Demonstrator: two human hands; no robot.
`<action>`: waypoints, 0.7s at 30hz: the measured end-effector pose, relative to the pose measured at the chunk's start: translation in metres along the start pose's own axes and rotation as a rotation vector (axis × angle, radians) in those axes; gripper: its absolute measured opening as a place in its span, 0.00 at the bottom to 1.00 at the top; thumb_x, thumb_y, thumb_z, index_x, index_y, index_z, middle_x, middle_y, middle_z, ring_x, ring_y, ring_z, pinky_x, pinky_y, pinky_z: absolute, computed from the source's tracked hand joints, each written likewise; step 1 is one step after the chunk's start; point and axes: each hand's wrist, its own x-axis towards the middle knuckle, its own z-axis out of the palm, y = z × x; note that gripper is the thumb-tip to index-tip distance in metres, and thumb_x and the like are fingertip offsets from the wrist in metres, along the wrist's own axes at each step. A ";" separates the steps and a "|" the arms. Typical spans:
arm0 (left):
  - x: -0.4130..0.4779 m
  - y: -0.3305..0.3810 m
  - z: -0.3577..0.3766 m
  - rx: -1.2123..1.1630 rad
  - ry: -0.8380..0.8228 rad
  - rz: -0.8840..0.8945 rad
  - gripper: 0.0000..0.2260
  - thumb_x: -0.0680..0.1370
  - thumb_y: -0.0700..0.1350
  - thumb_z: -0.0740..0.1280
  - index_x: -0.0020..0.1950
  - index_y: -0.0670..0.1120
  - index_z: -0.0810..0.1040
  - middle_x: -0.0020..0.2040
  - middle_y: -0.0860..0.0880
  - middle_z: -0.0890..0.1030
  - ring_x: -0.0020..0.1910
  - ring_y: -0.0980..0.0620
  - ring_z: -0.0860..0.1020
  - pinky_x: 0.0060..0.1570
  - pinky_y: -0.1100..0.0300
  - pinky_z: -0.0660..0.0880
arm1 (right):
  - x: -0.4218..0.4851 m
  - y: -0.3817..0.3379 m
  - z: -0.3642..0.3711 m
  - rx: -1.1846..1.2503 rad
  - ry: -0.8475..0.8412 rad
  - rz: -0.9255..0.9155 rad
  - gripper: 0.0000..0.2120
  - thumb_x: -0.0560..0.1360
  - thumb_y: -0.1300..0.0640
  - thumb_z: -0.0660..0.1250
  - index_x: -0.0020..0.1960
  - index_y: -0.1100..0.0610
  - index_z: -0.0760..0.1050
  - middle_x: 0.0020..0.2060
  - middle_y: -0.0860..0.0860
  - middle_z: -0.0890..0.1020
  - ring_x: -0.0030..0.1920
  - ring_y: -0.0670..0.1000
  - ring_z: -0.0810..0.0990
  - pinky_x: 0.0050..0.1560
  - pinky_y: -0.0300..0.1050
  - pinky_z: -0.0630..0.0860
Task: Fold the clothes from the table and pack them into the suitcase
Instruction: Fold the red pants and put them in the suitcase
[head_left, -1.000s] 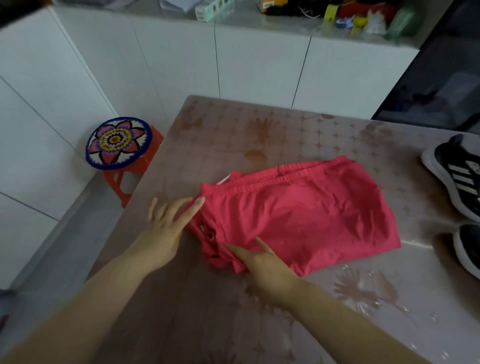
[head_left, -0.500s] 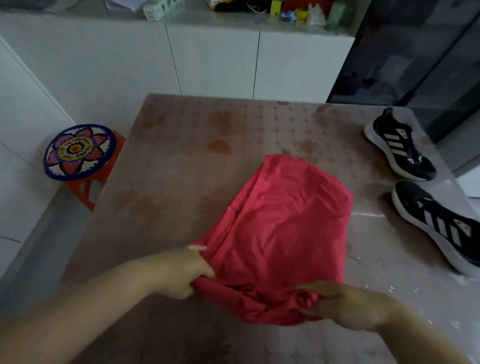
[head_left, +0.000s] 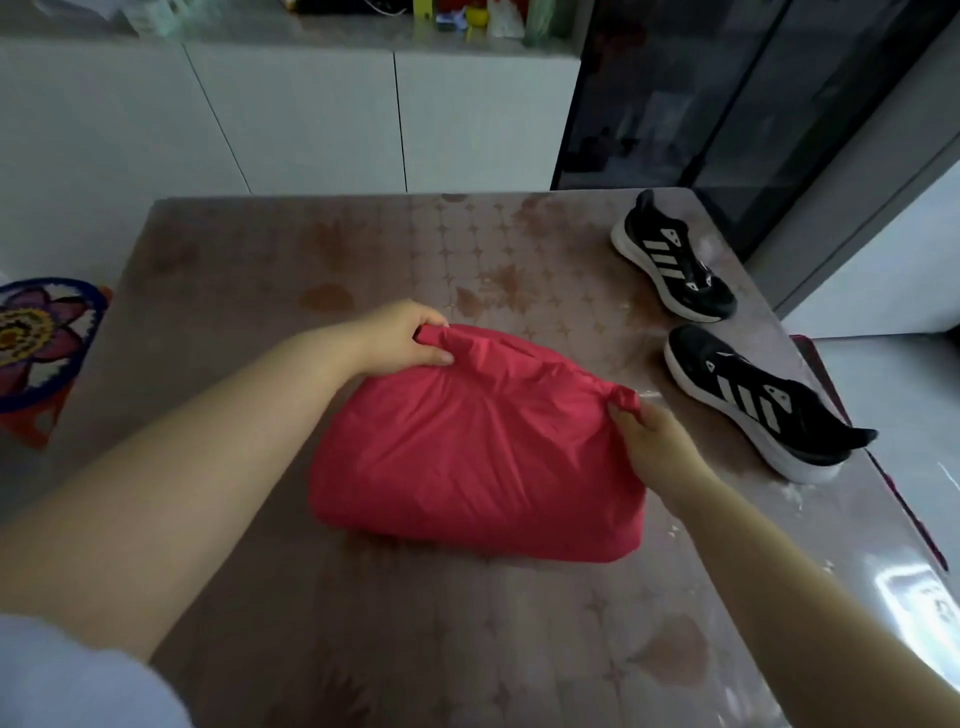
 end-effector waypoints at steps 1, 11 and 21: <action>0.011 -0.001 0.004 0.024 0.054 -0.028 0.07 0.75 0.44 0.70 0.48 0.41 0.79 0.38 0.48 0.77 0.38 0.52 0.73 0.37 0.62 0.66 | 0.012 0.000 0.002 -0.040 0.006 -0.004 0.18 0.82 0.51 0.54 0.49 0.64 0.76 0.34 0.49 0.75 0.38 0.50 0.73 0.38 0.43 0.66; 0.095 -0.027 0.058 0.427 0.331 -0.409 0.18 0.76 0.58 0.63 0.60 0.49 0.76 0.55 0.45 0.81 0.61 0.44 0.71 0.71 0.52 0.46 | 0.097 0.033 0.027 -0.434 0.022 0.151 0.22 0.82 0.46 0.48 0.60 0.58 0.74 0.56 0.59 0.79 0.57 0.60 0.77 0.59 0.52 0.70; 0.086 -0.041 0.084 0.254 0.571 0.104 0.11 0.72 0.38 0.65 0.53 0.44 0.81 0.51 0.44 0.80 0.53 0.46 0.73 0.58 0.58 0.64 | 0.068 -0.010 0.047 -0.637 -0.063 -0.543 0.31 0.76 0.35 0.46 0.75 0.47 0.60 0.75 0.51 0.61 0.76 0.56 0.53 0.71 0.56 0.34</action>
